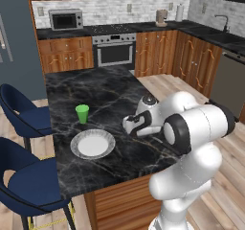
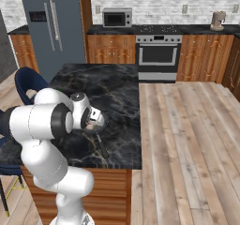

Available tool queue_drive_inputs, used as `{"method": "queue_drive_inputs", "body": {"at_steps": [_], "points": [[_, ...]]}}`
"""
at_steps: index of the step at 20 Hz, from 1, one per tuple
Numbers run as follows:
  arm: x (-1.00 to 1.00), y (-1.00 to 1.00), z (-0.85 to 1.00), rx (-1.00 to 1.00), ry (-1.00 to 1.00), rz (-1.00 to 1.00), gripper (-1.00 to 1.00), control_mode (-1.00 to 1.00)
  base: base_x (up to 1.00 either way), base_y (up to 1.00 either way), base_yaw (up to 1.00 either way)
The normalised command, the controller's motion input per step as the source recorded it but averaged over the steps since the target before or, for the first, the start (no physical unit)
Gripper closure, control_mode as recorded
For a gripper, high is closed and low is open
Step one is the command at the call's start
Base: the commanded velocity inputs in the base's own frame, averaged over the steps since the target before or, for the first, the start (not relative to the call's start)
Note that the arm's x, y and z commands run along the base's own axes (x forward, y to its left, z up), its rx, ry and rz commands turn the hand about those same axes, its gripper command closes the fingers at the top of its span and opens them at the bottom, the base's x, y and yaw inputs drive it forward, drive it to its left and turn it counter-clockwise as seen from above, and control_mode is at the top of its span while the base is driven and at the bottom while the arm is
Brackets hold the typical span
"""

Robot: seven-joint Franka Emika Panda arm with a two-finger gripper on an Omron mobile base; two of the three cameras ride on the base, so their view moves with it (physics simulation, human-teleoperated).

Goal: Pick up the pan with the steak in it and place it on the dining table. Then place the steak on the plate.

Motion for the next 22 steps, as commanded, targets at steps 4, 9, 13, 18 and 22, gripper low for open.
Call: {"method": "queue_drive_inputs", "body": {"at_steps": [4, 9, 13, 18, 22], "points": [[0.15, 0.00, -0.19, 0.00, 0.00, 0.00, -1.00, -1.00, 0.00, 0.00, 0.00], [0.18, 0.00, -0.20, 0.00, 0.00, 0.00, -1.00, -1.00, 0.00, 0.00, 0.00], [0.03, 0.00, -0.24, 0.00, 0.00, 0.00, -1.00, -1.00, 0.00, 0.00, 0.00], [0.01, 0.00, -0.01, 0.00, 0.00, 0.00, 1.00, -1.00, 0.00, 0.00, 0.00], [0.04, 0.04, 0.14, 0.00, -0.01, -0.02, 1.00, -1.00, 0.00, 0.00, 0.00]]}}
